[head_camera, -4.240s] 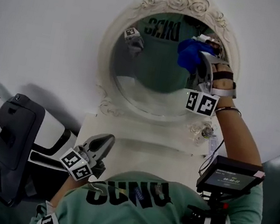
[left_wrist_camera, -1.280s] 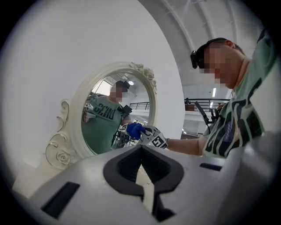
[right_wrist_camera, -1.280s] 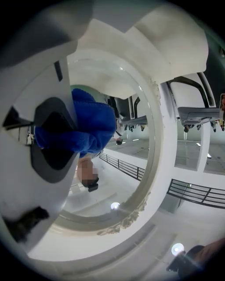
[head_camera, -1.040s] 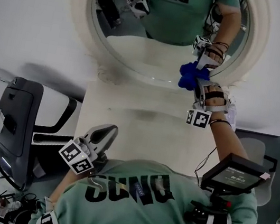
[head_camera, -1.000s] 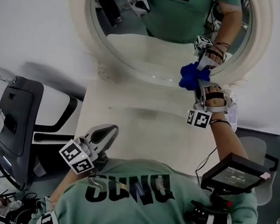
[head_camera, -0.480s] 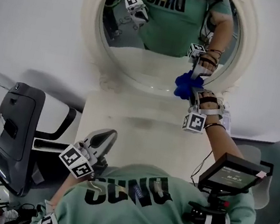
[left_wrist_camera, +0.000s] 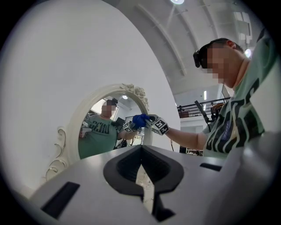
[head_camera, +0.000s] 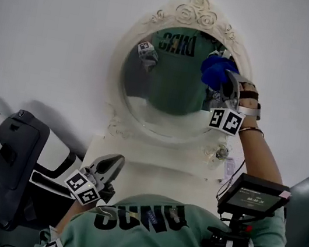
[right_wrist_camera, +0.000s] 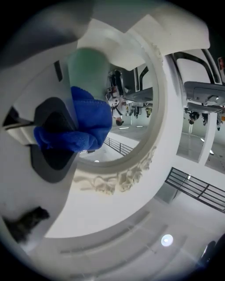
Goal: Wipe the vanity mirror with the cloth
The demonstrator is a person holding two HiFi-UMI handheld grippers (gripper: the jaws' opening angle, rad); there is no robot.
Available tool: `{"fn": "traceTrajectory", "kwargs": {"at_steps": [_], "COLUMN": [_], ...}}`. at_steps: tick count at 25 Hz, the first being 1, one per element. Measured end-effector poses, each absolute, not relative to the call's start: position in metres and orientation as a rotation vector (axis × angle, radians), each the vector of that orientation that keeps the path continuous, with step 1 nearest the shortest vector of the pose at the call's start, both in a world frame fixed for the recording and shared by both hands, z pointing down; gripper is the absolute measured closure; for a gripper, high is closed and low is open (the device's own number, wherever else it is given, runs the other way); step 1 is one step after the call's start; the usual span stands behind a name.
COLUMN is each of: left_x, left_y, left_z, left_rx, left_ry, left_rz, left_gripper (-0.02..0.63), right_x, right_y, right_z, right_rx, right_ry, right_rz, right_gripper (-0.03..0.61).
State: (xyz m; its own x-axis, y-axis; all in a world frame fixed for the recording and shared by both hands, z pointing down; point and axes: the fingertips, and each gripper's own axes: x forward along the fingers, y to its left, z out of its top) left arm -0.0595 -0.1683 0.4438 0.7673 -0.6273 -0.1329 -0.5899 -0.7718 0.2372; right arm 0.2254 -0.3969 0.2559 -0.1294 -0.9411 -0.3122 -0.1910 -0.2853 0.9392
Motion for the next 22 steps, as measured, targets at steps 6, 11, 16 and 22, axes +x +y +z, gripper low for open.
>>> {"fn": "traceTrajectory", "kwargs": {"at_steps": [6, 11, 16, 22], "left_x": [-0.070, -0.068, -0.068, -0.066], "left_y": [-0.151, -0.146, -0.145, -0.147], "left_z": [0.428, 0.420, 0.426, 0.443], "left_rx": [2.781, 2.785, 2.767, 2.723], "left_ry": [-0.985, -0.972, -0.975, -0.965], "left_rz": [-0.360, -0.360, -0.336, -0.277], "left_gripper": [0.604, 0.604, 0.604, 0.604], "right_x": [0.232, 0.238, 0.246, 0.261], "right_y": [-0.382, -0.376, -0.379, -0.379], "right_z": [0.211, 0.203, 0.230, 0.305], "right_rx": [1.488, 1.513, 1.519, 1.462], "right_ry": [-1.178, -1.195, -1.236, -1.264], "right_rz": [-1.495, -1.477, -1.434, -1.351], "right_gripper": [0.529, 0.529, 0.531, 0.531]}}
